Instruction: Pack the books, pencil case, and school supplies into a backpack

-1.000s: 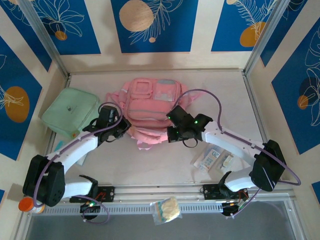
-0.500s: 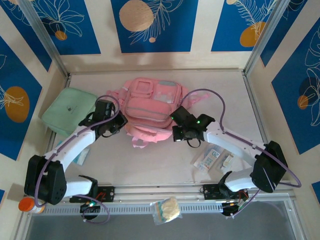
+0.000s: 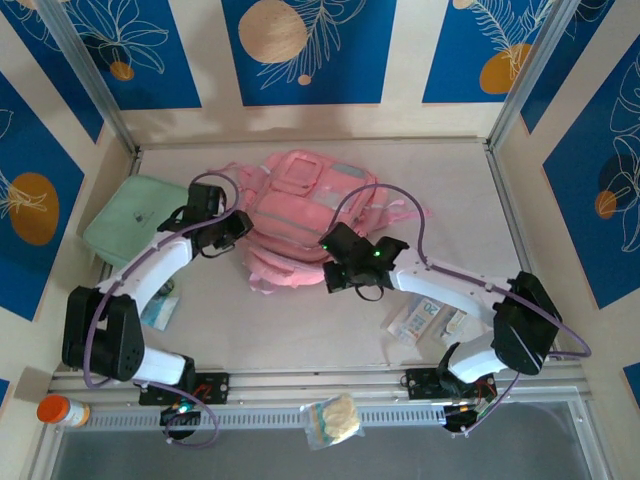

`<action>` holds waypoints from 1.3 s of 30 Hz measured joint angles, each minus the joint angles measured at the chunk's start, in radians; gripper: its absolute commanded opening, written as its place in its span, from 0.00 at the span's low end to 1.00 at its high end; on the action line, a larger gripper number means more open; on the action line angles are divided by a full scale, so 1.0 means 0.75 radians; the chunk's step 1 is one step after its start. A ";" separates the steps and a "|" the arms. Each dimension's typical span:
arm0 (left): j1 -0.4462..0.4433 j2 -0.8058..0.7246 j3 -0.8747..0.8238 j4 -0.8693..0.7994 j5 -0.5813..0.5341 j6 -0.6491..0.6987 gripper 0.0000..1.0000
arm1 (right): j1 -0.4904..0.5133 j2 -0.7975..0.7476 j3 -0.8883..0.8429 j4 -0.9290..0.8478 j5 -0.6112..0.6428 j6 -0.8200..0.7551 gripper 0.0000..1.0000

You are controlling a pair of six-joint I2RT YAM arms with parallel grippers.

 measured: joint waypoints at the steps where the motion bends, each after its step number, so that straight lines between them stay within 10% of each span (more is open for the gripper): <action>1: 0.000 -0.037 -0.024 0.014 0.007 -0.006 0.45 | 0.005 0.012 0.000 0.009 -0.001 0.001 0.00; 6: -0.065 -0.286 -0.225 0.091 0.020 -0.154 0.55 | 0.018 0.035 0.001 0.039 -0.005 0.005 0.00; 13: -0.496 -0.384 -0.399 0.230 -0.107 -0.521 0.61 | 0.019 0.035 -0.001 0.059 -0.005 0.005 0.00; 21: -0.771 -0.127 -0.406 0.458 -0.286 -0.896 0.63 | 0.024 0.035 -0.017 0.076 0.001 0.015 0.00; 31: -0.837 0.100 -0.347 0.505 -0.454 -1.153 0.64 | 0.034 0.035 -0.057 0.127 0.005 0.014 0.00; 39: -0.840 0.201 -0.271 0.431 -0.533 -1.233 0.31 | 0.050 0.071 -0.057 0.145 0.011 0.004 0.00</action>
